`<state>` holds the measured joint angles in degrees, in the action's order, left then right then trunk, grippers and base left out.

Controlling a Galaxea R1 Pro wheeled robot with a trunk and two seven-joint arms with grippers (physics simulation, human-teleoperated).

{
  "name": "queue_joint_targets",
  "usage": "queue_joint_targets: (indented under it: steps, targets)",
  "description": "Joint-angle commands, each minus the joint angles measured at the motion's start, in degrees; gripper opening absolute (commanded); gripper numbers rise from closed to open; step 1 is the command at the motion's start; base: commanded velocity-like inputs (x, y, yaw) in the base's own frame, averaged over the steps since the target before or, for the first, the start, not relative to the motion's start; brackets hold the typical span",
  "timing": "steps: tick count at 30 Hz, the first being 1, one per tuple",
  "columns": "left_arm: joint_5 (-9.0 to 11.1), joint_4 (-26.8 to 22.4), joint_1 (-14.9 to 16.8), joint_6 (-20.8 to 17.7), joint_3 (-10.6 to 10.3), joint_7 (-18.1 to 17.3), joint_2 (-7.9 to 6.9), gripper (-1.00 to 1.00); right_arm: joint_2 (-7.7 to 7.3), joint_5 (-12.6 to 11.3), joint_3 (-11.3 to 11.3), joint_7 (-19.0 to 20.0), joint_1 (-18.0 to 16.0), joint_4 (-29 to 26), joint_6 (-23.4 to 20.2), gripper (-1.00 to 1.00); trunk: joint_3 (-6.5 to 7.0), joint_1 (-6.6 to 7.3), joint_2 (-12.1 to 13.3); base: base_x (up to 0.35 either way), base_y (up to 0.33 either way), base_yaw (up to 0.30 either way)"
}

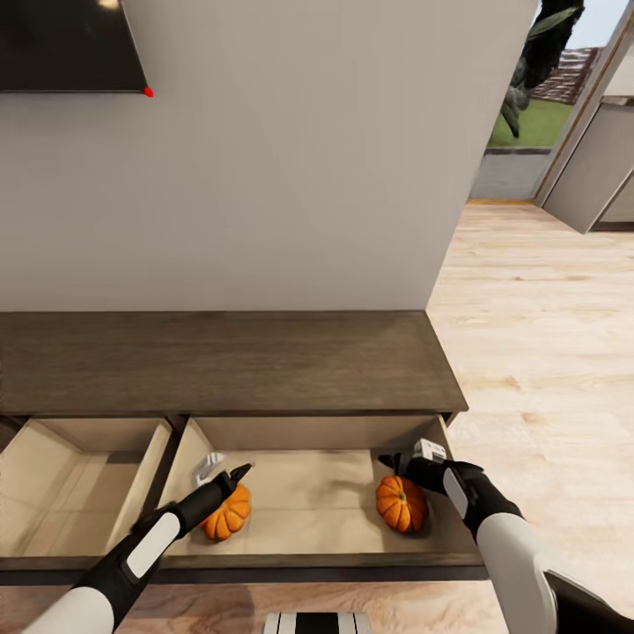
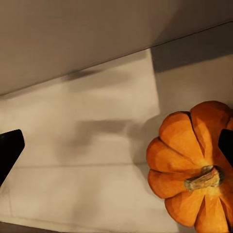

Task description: Place each of the two pumpkins and all three candles from the living room inside a cabinet in the living room (use any cabinet), then make sure every cabinet is closed, and position the cauldron so it is next to a table in the living room.

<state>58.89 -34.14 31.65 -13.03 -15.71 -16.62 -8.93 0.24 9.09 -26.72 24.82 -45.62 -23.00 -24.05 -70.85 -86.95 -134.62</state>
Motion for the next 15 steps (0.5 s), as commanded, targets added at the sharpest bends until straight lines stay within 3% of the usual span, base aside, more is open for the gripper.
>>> queue_joint_targets:
  steps: [1, 14, 15]
  targets:
    - [0.0, 0.1, 0.0, 0.3, 0.3, 0.3, -0.02, 1.00, -0.06, -0.2, 0.0, 0.3, 0.0, 0.0, 0.0, 1.00, 0.18, 0.22, 0.4, 0.000, 0.000, 0.000]
    - [0.1, -1.9, 0.2, -2.1, 1.0, 1.3, -0.30, 1.00, -0.47, -0.2, 0.2, 4.2, 0.0, 0.0, -0.2, 1.00, 2.52, 3.08, 5.6, 0.000, 0.000, 0.000]
    - [0.1, -7.4, 0.1, -11.9, 1.0, 1.3, -0.31, 1.00, -0.84, -0.2, 0.2, 6.8, 0.0, 0.0, -0.3, 1.00, 2.70, 3.30, 6.0, 0.000, 0.000, 0.000]
